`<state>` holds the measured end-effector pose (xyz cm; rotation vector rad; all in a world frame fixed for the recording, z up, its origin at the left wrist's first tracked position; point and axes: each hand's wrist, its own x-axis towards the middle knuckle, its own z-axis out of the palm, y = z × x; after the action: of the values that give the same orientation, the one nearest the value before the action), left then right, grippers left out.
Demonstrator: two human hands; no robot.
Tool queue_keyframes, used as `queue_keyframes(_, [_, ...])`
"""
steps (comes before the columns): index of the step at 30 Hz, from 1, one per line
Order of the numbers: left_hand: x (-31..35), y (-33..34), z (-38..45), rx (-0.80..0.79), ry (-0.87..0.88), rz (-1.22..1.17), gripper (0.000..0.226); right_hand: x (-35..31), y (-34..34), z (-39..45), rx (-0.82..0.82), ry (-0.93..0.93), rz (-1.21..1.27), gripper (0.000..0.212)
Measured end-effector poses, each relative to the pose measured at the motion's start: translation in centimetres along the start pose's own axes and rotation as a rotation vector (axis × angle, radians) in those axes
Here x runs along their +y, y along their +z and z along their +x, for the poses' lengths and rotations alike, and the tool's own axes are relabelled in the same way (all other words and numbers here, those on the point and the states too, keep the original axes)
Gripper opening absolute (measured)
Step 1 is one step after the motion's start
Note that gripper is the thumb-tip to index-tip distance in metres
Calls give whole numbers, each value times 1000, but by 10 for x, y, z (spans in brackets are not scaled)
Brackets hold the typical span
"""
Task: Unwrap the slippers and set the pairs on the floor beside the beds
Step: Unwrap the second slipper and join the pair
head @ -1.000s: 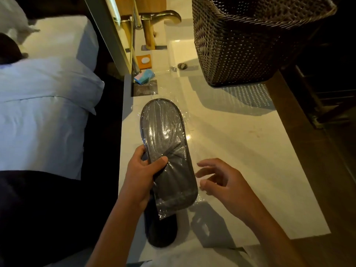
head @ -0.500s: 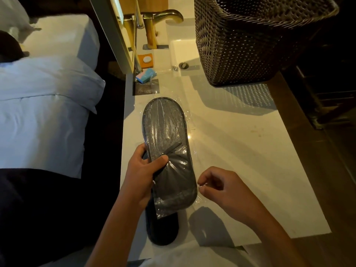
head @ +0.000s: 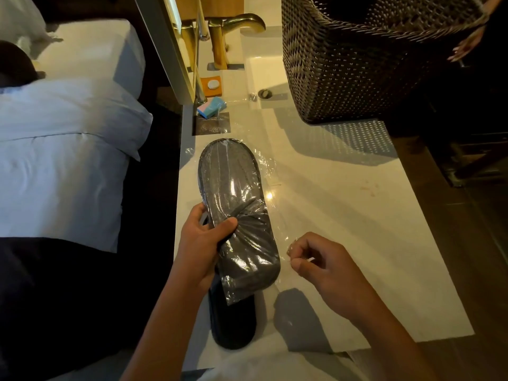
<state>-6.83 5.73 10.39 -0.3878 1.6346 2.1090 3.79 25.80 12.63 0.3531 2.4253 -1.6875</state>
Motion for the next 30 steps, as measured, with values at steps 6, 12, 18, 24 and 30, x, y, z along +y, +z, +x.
queue_keyframes(6, [2,-1,9,121,3,-5,39,-5,7,-5,58,-92,-5,27])
queue_keyframes(12, [10,-6,16,208,-4,-65,45,-1,2,-11,16,-141,-65,21])
queue_keyframes(18, [7,-5,19,213,-48,-110,43,-2,-5,-14,87,-87,-46,22])
queue_keyframes(24, [0,-1,21,214,-15,-124,48,-31,-9,-18,261,-257,-35,12])
queue_keyframes(30, [-7,8,26,216,8,-135,48,-31,14,-15,46,26,-47,19])
